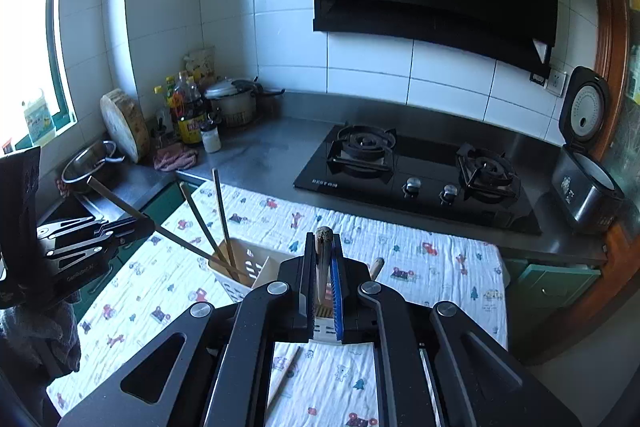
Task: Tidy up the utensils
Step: 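Lift both held chopsticks and carry them over the white holder, then lower both chopsticks into the holder and open both grippers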
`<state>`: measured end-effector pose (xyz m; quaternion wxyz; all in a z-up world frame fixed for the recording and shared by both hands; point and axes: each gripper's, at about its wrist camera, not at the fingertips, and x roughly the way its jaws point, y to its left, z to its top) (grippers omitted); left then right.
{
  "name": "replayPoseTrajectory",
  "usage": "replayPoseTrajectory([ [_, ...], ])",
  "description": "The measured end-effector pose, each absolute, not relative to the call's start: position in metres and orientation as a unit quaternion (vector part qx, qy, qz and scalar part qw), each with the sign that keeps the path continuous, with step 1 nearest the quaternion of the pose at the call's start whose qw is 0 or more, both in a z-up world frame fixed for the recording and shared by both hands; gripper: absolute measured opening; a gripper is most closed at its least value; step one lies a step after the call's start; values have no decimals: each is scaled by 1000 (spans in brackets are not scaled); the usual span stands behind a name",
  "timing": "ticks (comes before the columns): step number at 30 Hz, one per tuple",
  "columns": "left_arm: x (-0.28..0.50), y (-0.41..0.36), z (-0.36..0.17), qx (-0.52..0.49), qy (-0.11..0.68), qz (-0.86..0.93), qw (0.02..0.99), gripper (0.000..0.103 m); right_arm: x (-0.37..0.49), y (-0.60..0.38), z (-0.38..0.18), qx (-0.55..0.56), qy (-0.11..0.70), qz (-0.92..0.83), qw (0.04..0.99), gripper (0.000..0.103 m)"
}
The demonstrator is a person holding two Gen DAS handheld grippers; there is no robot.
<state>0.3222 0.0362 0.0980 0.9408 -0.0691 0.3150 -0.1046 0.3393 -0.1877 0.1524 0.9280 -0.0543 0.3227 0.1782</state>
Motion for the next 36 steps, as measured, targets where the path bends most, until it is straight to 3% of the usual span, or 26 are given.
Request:
replayPoseTrajectory([
  [16, 339, 33, 70, -65, 344, -99, 931, 6, 358, -173, 101, -71, 365, 166, 913, 7],
  [33, 340, 32, 65, -66, 347, -99, 930, 7, 361, -168, 91, -72, 372, 166, 910, 8],
  [36, 338, 33, 66, -66, 343, -100, 931, 9, 361, -169, 92, -72, 371, 165, 911, 15],
])
